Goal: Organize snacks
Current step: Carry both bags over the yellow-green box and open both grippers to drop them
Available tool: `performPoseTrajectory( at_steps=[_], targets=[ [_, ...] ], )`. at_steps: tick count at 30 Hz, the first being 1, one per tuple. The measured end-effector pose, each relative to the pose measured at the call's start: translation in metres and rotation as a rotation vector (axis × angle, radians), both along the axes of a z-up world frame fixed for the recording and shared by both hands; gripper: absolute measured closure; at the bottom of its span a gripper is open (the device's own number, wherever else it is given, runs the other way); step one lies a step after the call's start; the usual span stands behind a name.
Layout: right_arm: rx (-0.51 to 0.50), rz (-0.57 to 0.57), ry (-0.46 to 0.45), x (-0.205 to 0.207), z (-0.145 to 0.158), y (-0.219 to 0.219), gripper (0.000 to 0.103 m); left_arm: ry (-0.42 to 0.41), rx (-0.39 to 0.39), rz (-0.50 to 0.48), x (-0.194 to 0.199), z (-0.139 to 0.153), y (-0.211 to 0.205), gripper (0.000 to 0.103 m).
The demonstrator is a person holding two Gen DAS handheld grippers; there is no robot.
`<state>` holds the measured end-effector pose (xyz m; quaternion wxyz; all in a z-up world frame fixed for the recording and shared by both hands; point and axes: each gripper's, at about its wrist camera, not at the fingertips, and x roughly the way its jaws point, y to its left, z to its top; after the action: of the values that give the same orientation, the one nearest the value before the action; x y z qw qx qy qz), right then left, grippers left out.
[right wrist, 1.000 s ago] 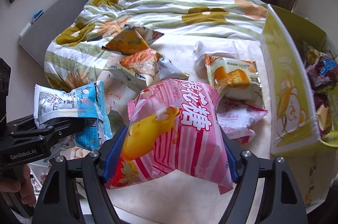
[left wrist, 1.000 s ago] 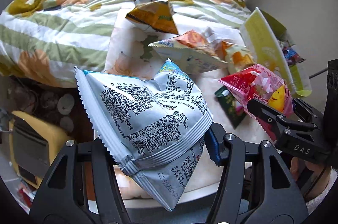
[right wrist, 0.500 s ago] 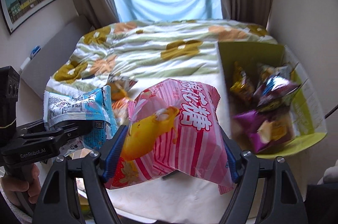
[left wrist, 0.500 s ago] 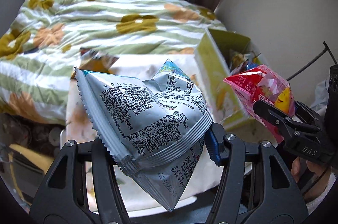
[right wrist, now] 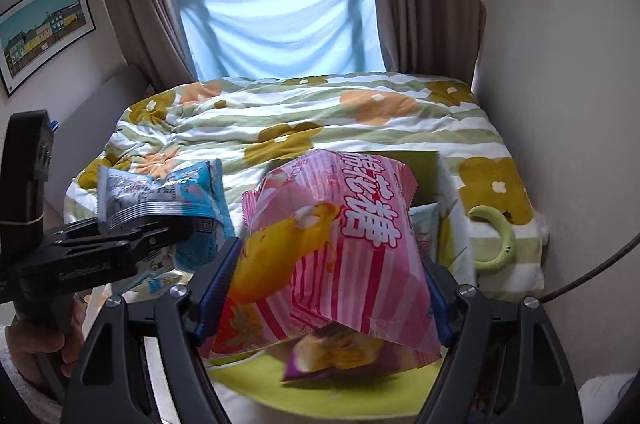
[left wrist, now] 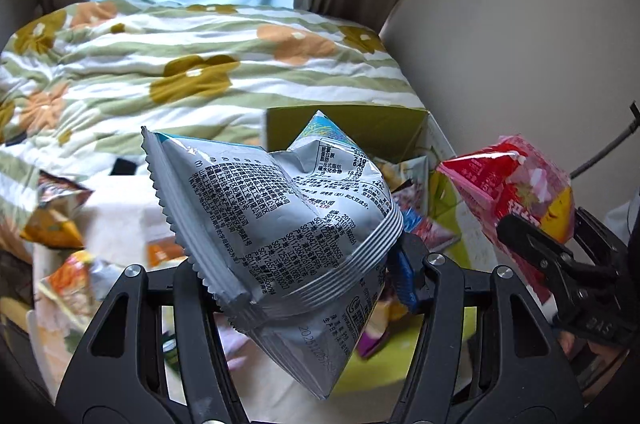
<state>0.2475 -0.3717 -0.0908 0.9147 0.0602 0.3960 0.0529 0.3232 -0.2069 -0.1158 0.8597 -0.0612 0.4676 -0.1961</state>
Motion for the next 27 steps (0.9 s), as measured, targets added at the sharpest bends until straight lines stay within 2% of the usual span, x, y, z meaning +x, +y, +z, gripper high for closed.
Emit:
performPoseTrajectory(
  at_steps=[4, 8, 10, 12, 13, 22, 27],
  targets=[
    [0.000, 0.013, 0.017, 0.015, -0.008, -0.027, 0.028, 0.012, 0.053, 0.004, 0.028, -0.017, -0.041, 0.047],
    [0.018, 0.012, 0.040, 0.027, -0.017, -0.045, 0.028, 0.039, 0.071, -0.006, 0.051, -0.035, -0.068, 0.047],
    [0.036, 0.007, 0.048, 0.030, -0.022, -0.052, 0.028, 0.047, 0.101, -0.014, 0.060, -0.042, -0.079, 0.038],
    [0.050, 0.000, 0.054, 0.034, -0.027, -0.059, 0.028, 0.064, 0.125, -0.012, 0.066, -0.049, -0.081, 0.010],
    [0.055, -0.003, 0.057, 0.035, -0.029, -0.061, 0.028, 0.061, 0.125, -0.007, 0.066, -0.049, -0.080, 0.007],
    [0.078, -0.042, 0.076, 0.044, -0.028, -0.072, 0.028, 0.056, 0.125, -0.015, 0.038, -0.036, -0.057, 0.005],
    [0.082, -0.038, 0.104, 0.070, -0.034, -0.070, 0.027, 0.037, 0.144, -0.011, 0.018, -0.026, -0.045, 0.005]
  ],
)
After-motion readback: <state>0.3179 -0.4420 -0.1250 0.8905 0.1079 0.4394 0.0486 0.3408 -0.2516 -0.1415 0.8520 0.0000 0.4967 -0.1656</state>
